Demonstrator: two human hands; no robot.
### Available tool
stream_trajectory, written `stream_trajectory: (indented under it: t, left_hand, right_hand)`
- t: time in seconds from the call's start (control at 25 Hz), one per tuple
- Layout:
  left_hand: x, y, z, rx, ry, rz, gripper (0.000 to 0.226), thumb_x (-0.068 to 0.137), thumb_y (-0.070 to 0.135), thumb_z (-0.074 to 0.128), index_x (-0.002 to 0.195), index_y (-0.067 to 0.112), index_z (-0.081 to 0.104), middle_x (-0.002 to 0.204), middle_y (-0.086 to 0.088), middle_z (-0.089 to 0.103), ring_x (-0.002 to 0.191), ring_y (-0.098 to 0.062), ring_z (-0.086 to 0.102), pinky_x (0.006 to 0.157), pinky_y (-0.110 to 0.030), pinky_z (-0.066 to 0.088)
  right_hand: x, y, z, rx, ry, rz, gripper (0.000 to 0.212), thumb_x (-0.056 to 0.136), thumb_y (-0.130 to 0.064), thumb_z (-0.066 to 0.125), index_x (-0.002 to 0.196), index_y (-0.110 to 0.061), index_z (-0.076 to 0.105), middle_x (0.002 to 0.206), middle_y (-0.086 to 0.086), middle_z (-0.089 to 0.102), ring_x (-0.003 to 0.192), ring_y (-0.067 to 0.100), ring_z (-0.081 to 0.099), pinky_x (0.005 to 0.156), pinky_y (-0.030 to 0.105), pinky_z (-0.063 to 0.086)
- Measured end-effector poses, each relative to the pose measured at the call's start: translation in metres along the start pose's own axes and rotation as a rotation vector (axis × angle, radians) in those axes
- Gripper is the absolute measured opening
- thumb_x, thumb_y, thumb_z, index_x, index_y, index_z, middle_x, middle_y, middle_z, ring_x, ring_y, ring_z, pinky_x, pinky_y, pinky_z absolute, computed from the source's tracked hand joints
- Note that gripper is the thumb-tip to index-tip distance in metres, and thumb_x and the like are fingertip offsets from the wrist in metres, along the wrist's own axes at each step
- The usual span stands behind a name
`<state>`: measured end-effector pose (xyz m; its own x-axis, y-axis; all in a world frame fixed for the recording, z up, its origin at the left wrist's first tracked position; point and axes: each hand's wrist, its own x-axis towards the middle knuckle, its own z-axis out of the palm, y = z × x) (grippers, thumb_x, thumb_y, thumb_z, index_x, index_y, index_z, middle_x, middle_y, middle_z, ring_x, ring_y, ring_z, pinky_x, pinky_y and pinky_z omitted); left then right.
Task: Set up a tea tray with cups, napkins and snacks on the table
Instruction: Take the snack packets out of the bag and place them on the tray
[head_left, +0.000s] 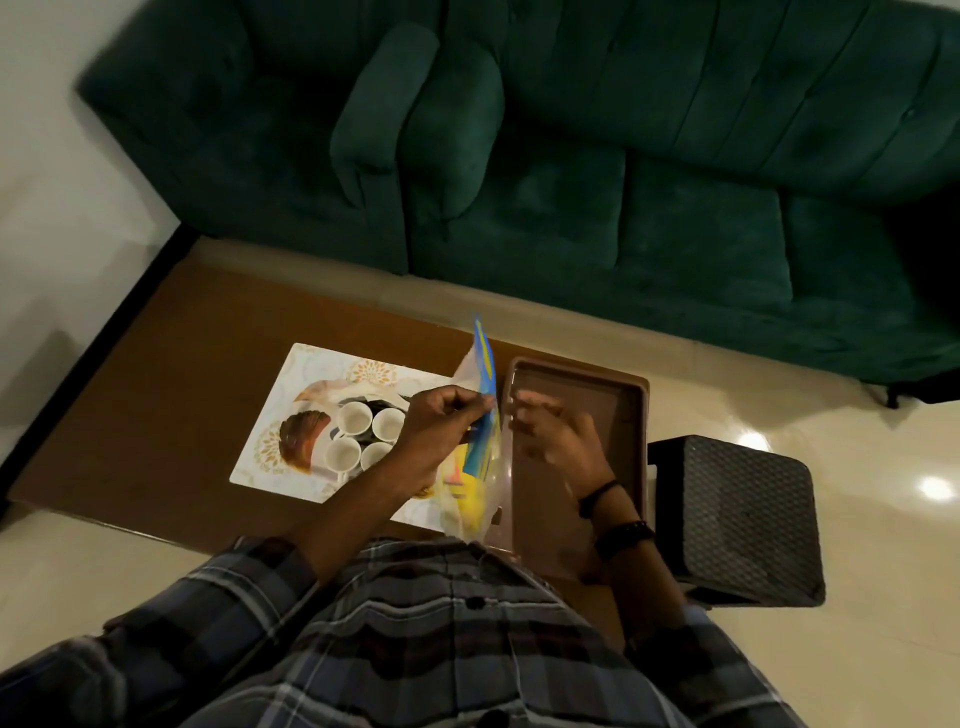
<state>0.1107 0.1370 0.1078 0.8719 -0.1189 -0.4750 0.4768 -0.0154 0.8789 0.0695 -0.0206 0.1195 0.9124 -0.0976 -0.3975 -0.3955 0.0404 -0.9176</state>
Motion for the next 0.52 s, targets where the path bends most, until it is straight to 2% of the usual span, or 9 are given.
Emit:
stream_trajectory:
  t: [0.04,0.08,0.2,0.28,0.36,0.4,0.44,0.48,0.52]
  left_hand:
    - [-0.006,0.003,0.005,0.028,-0.071,0.032,0.006,0.083,0.011,0.070,0.077,0.011,0.070,0.072,-0.002,0.069,0.065,-0.010,0.065,0.062,-0.022,0.058]
    - [-0.012,0.005,0.010,0.047,-0.131,0.054,0.008,0.083,0.010,0.070,0.076,0.013,0.070,0.073,0.000,0.070,0.067,-0.009,0.067,0.065,-0.024,0.059]
    - [-0.023,0.010,0.020,0.028,-0.199,0.071,0.016,0.087,0.009,0.066,0.072,0.014,0.064,0.068,0.005,0.069,0.069,-0.008,0.068,0.065,-0.025,0.058]
    - [-0.025,0.014,0.021,0.041,-0.110,0.093,0.016,0.088,0.010,0.064,0.072,0.011,0.061,0.070,-0.002,0.067,0.072,-0.016,0.066,0.066,-0.034,0.055]
    - [-0.025,0.017,0.018,0.156,0.071,0.201,0.016,0.089,0.009,0.061,0.073,0.009,0.057,0.072,-0.005,0.060,0.071,-0.018,0.059,0.065,-0.036,0.049]
    - [-0.025,0.018,0.017,0.206,0.162,0.258,0.016,0.089,0.009,0.059,0.074,0.009,0.055,0.071,-0.002,0.057,0.068,-0.013,0.058,0.061,-0.031,0.048]
    - [-0.026,0.020,0.015,0.227,0.227,0.307,0.014,0.090,0.009,0.058,0.076,0.008,0.055,0.070,0.000,0.057,0.063,-0.006,0.058,0.055,-0.022,0.047]
    - [-0.028,0.022,0.016,0.224,0.251,0.350,0.012,0.090,0.008,0.057,0.079,0.006,0.055,0.070,0.002,0.056,0.060,-0.002,0.061,0.049,-0.013,0.045]
    - [-0.030,0.024,0.017,0.227,0.242,0.390,0.010,0.091,0.008,0.056,0.081,0.006,0.054,0.069,0.003,0.057,0.058,0.000,0.062,0.045,-0.010,0.045]
  right_hand:
    - [0.002,-0.009,0.000,0.003,0.040,0.001,0.014,0.092,-0.021,0.059,0.093,-0.023,0.073,0.096,0.003,0.075,0.086,0.016,0.071,0.068,0.029,0.057]
    - [0.003,-0.014,-0.001,-0.045,0.075,-0.020,0.015,0.092,-0.028,0.059,0.092,-0.021,0.073,0.096,0.005,0.075,0.086,0.017,0.072,0.068,0.030,0.059]
    - [0.004,-0.023,0.003,-0.162,0.181,-0.115,0.014,0.090,-0.019,0.062,0.093,-0.008,0.069,0.098,0.016,0.073,0.077,0.016,0.071,0.065,0.026,0.061]
    - [0.001,-0.024,0.001,-0.165,0.255,-0.128,0.011,0.089,-0.008,0.062,0.097,-0.004,0.069,0.094,0.019,0.073,0.068,0.013,0.069,0.063,0.026,0.061]
    - [-0.004,-0.025,-0.007,-0.177,0.393,-0.101,0.017,0.088,0.000,0.060,0.104,0.000,0.066,0.092,0.015,0.072,0.060,0.008,0.068,0.059,0.021,0.059]
    - [-0.007,-0.026,-0.012,-0.225,0.478,-0.097,0.021,0.086,0.002,0.059,0.107,-0.001,0.063,0.093,0.012,0.071,0.064,0.011,0.069,0.063,0.024,0.060]
    - [-0.011,-0.028,-0.015,-0.302,0.554,-0.103,0.026,0.084,0.003,0.058,0.110,-0.003,0.059,0.094,0.008,0.068,0.073,0.019,0.070,0.071,0.033,0.060]
    - [-0.015,-0.031,-0.018,-0.388,0.615,-0.118,0.033,0.081,0.005,0.056,0.112,-0.005,0.055,0.094,0.005,0.065,0.083,0.027,0.068,0.077,0.039,0.057]
    - [-0.019,-0.034,-0.020,-0.494,0.655,-0.162,0.040,0.076,0.008,0.055,0.113,-0.007,0.053,0.096,0.005,0.062,0.092,0.031,0.064,0.080,0.040,0.053]
